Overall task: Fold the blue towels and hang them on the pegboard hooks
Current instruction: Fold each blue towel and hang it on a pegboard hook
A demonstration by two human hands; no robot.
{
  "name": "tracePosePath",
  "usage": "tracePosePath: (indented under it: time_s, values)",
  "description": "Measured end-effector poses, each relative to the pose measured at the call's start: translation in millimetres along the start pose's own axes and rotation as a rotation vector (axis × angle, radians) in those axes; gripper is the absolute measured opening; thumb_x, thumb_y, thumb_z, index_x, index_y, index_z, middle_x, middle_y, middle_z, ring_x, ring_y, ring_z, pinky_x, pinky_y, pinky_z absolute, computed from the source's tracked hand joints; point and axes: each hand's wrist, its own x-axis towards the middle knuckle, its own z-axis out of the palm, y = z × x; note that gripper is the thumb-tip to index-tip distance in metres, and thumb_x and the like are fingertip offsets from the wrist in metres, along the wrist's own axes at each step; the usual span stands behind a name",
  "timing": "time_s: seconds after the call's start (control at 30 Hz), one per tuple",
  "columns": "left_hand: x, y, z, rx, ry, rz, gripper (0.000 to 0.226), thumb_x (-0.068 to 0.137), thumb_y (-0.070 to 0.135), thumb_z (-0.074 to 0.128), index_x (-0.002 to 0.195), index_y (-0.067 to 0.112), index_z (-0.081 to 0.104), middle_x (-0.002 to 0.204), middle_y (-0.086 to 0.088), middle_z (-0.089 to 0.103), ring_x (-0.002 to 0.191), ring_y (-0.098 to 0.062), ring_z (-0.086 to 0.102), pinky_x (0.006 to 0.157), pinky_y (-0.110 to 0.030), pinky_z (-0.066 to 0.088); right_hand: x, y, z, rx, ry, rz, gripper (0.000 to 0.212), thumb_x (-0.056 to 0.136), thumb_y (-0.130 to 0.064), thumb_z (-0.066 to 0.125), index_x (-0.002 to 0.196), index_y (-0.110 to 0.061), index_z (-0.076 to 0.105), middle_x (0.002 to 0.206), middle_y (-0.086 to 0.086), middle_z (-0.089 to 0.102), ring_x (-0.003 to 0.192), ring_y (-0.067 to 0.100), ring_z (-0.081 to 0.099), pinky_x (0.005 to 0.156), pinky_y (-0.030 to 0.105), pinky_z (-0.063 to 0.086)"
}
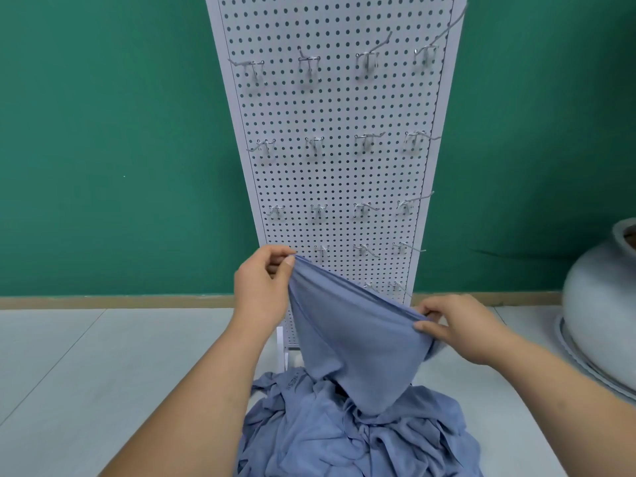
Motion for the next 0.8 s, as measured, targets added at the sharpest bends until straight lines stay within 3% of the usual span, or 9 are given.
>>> tracePosePath:
  time_s: [0.1, 0.2, 0.33, 0.4, 0.53, 0.63, 0.73, 0.8]
  values:
    - [2, -8, -7, 0.066, 0.079, -0.015, 0.016, 0.1, 0.016, 0.068, 0.099, 0.031, 0.072, 0.091, 0.014, 0.073, 0.083, -0.002, 0.064, 0.079, -0.021, 0.052, -2, 12, -7, -0.184, 0.068, 0.069, 0.023, 0.095, -0.044, 0.071, 0.078, -0.037, 0.055, 0.084, -0.011, 0.067, 0.082, 0.016, 0.059, 0.073, 0.037, 0.053]
    - [5, -12, -14, 0.099, 0.157, -0.03, 0.014, 0.101, 0.017, 0.067, 0.099, 0.03, 0.073, 0.091, 0.014, 0.073, 0.086, -0.003, 0.066, 0.082, -0.026, 0.053, -5, 19, -17, -0.273, 0.188, 0.087, 0.019, 0.091, -0.058, 0.071, 0.098, -0.041, 0.067, 0.093, -0.01, 0.066, 0.098, 0.019, 0.058, 0.079, 0.038, 0.053]
    - [5, -18, -21, 0.205, 0.168, -0.029, 0.016, 0.102, 0.018, 0.065, 0.106, 0.031, 0.075, 0.095, 0.014, 0.074, 0.089, -0.008, 0.067, 0.083, -0.025, 0.049, -7, 19, -25, -0.108, 0.372, -0.068, 0.032, 0.087, -0.064, 0.069, 0.091, -0.033, 0.075, 0.093, -0.021, 0.066, 0.1, 0.016, 0.052, 0.083, 0.037, 0.049]
    - [5, -22, -25, 0.3, 0.184, -0.035, 0.019, 0.103, 0.021, 0.064, 0.115, 0.027, 0.077, 0.101, 0.009, 0.076, 0.092, -0.013, 0.068, 0.086, -0.026, 0.048, -10, 14, -27, -0.033, 0.407, -0.073, 0.026, 0.089, -0.061, 0.069, 0.085, -0.035, 0.074, 0.1, -0.02, 0.058, 0.1, 0.015, 0.049, 0.081, 0.036, 0.047]
    - [7, -28, -26, 0.373, 0.217, -0.012, 0.017, 0.103, 0.022, 0.062, 0.111, 0.025, 0.077, 0.096, 0.006, 0.077, 0.09, -0.021, 0.068, 0.085, -0.035, 0.054, -7, 17, -27, -0.195, 0.446, 0.083, 0.016, 0.095, -0.052, 0.068, 0.092, -0.037, 0.076, 0.107, -0.013, 0.057, 0.101, 0.018, 0.049, 0.073, 0.037, 0.051]
    - [4, -27, -22, 0.441, 0.198, 0.001, 0.014, 0.104, 0.023, 0.06, 0.107, 0.027, 0.073, 0.088, 0.005, 0.074, 0.085, -0.026, 0.066, 0.08, -0.042, 0.056, -6, 13, -26, -0.147, 0.488, 0.071, 0.013, 0.097, -0.041, 0.068, 0.095, -0.033, 0.079, 0.099, -0.013, 0.071, 0.09, 0.017, 0.061, 0.072, 0.035, 0.053]
    - [5, -30, -25, 0.453, 0.2, -0.018, 0.013, 0.105, 0.023, 0.058, 0.105, 0.025, 0.07, 0.085, 0.008, 0.07, 0.084, -0.028, 0.065, 0.077, -0.043, 0.056, -10, 2, -37, 0.094, 0.674, 0.007, 0.001, 0.089, -0.025, 0.082, 0.09, -0.024, 0.083, 0.086, -0.013, 0.075, 0.074, 0.006, 0.067, 0.072, 0.014, 0.048]
    - [5, -30, -26, 0.453, 0.181, -0.027, 0.012, 0.105, 0.023, 0.058, 0.104, 0.025, 0.069, 0.085, 0.009, 0.07, 0.085, -0.027, 0.065, 0.077, -0.044, 0.056, -13, -1, -41, 0.069, 0.762, -0.026, 0.004, 0.085, -0.021, 0.086, 0.089, -0.021, 0.084, 0.083, -0.01, 0.075, 0.069, 0.009, 0.066, 0.07, 0.015, 0.048]
